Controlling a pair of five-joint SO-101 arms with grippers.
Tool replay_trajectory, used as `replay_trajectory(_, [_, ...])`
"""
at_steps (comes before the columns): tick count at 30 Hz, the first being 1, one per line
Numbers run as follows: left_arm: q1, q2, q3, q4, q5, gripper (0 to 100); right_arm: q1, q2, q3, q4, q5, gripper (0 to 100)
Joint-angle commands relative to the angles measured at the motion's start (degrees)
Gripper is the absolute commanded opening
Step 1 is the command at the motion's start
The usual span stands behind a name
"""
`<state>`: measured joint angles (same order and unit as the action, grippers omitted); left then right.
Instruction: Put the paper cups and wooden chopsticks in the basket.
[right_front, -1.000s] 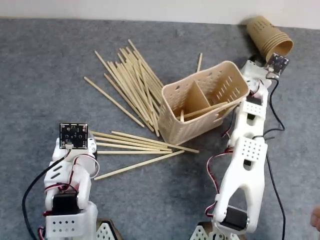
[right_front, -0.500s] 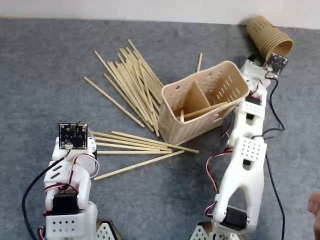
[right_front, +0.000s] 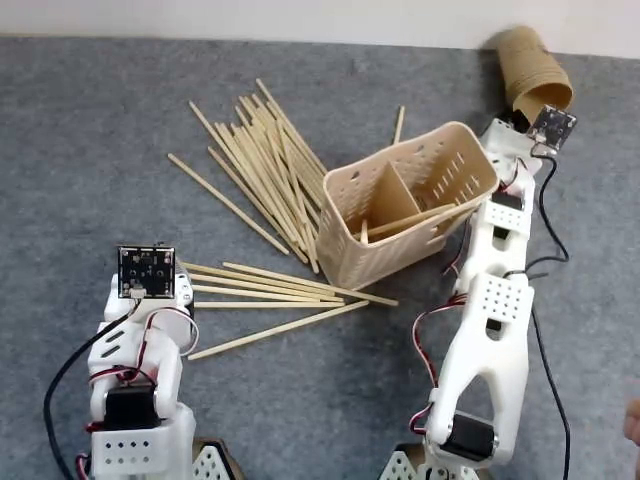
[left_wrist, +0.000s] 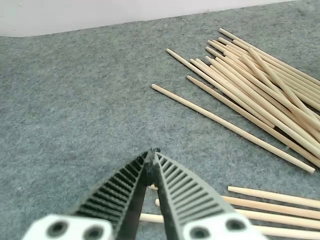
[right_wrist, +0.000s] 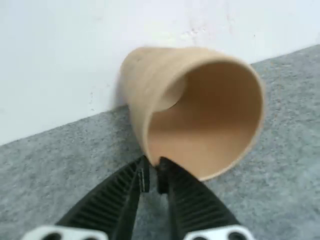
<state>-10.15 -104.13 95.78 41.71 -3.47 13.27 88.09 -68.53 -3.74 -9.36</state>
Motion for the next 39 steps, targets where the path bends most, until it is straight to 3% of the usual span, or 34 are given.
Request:
replay_trajectory(1, [1.1, -0.7, 0.7, -1.1, -0.6, 1, -0.7, -5.3, -3.3, -0.8, -0.4, 0.6])
replay_trajectory(10, [1.1, -0.6, 0.7, -1.2, -0.7, 1, 1.3, -5.6, -3.4, -0.6, -0.6, 0.6])
replay_trajectory(19, [1.1, -0.6, 0.7, -1.2, -0.7, 1, 5.1, -5.2, -20.2, 16.4, -0.7, 0.7])
replay_trajectory(25, [1.1, -0.6, 0.7, -1.2, -0.7, 1, 2.3, -5.2, -19.3, 11.4, -0.7, 16.6])
replay_trajectory(32, [1.1, -0.6, 0.7, -1.2, -0.7, 1, -1.5, -5.7, -6.1, -4.2, -0.4, 14.2])
replay_trajectory(36, [1.1, -0.6, 0.7, -1.2, -0.7, 1, -2.0, -5.5, -2.6, -5.3, -0.4, 10.9])
replay_trajectory(39, [1.1, -0.6, 1.3, -2.2, -0.7, 1, -1.5, -5.3, -2.7, -5.3, -0.3, 2.2])
